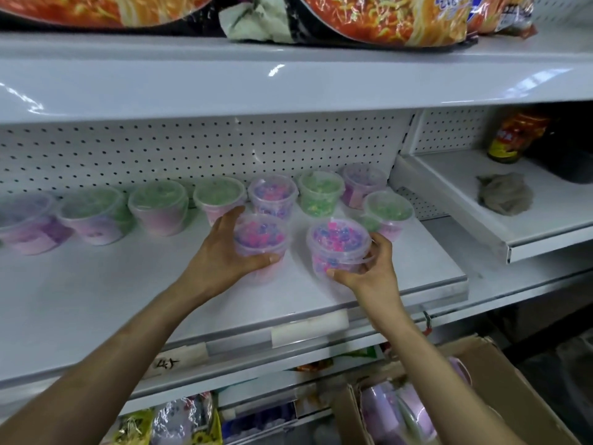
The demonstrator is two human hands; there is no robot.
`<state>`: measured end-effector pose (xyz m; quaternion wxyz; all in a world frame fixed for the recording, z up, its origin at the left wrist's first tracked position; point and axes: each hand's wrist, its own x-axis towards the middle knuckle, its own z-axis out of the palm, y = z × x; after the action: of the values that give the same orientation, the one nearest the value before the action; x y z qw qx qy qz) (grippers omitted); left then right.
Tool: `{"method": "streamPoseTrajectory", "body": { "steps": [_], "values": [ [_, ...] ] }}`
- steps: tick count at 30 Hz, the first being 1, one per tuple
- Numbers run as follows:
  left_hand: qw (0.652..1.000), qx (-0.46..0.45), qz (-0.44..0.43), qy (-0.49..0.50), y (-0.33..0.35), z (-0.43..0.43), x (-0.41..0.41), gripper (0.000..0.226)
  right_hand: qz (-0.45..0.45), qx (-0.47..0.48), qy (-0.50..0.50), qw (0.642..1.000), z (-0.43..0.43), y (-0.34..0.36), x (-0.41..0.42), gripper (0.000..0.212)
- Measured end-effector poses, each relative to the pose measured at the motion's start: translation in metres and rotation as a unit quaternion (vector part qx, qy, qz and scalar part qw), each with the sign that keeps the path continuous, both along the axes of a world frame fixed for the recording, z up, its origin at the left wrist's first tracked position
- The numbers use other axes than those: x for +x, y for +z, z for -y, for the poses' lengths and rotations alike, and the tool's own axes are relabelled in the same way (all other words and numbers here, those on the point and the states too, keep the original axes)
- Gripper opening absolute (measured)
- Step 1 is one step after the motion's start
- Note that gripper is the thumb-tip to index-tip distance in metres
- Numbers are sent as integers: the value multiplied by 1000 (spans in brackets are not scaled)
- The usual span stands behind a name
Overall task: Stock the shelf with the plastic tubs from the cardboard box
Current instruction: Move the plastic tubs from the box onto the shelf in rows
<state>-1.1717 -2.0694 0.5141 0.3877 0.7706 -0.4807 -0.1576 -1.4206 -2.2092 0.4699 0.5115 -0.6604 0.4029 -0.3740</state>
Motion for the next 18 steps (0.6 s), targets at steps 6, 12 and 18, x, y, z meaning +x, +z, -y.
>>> {"method": "streamPoseTrajectory", "body": {
  "steps": [6, 12, 18],
  "values": [
    [1000, -13, 14, 3, 2, 3, 8, 115, -5, -10, 0, 1000, 21, -7, 26, 96],
    [1000, -3, 15, 15, -4, 0, 16, 122, -77, -28, 22, 996, 22, -12, 13, 94],
    [1000, -4, 27, 9, -6, 9, 17, 117, -149, -126, -29, 980, 12, -3, -2, 109]
  ]
}}
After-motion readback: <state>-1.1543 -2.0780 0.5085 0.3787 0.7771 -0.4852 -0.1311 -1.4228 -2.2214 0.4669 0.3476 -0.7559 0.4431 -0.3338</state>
